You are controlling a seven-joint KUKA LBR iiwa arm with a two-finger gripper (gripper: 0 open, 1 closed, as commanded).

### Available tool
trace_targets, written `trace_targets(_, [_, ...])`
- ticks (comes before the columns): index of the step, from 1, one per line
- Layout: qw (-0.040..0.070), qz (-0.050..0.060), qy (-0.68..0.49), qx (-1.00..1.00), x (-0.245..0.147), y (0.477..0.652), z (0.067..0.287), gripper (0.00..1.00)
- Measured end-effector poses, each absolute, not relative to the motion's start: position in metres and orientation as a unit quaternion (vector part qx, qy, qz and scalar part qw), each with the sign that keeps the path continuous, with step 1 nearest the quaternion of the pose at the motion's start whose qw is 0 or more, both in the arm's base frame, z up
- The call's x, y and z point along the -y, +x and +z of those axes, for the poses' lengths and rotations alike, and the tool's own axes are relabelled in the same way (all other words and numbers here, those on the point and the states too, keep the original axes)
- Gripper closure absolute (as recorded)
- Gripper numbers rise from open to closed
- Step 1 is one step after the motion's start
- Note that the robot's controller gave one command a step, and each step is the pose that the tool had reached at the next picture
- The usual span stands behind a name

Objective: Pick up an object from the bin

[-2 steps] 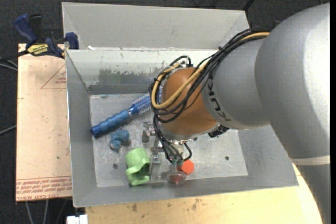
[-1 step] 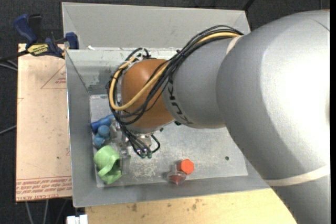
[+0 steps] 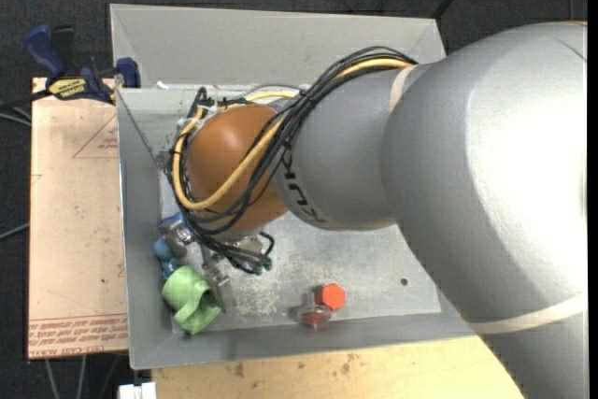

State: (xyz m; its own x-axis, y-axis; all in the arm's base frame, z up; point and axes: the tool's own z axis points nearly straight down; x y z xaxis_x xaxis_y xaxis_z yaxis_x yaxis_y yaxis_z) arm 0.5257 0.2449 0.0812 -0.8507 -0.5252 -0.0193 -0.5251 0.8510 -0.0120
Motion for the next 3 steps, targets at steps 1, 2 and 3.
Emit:
trace_targets(1, [0.007,-0.001,-0.153,-0.988,-0.238,0.501,0.0821,0.0])
trace_targets(2, [0.007,-0.001,-0.152,-0.988,-0.238,0.5017,0.0843,1.0])
trace_targets(3, [0.014,-0.002,-0.167,-0.986,-0.2474,0.495,0.0904,1.0])
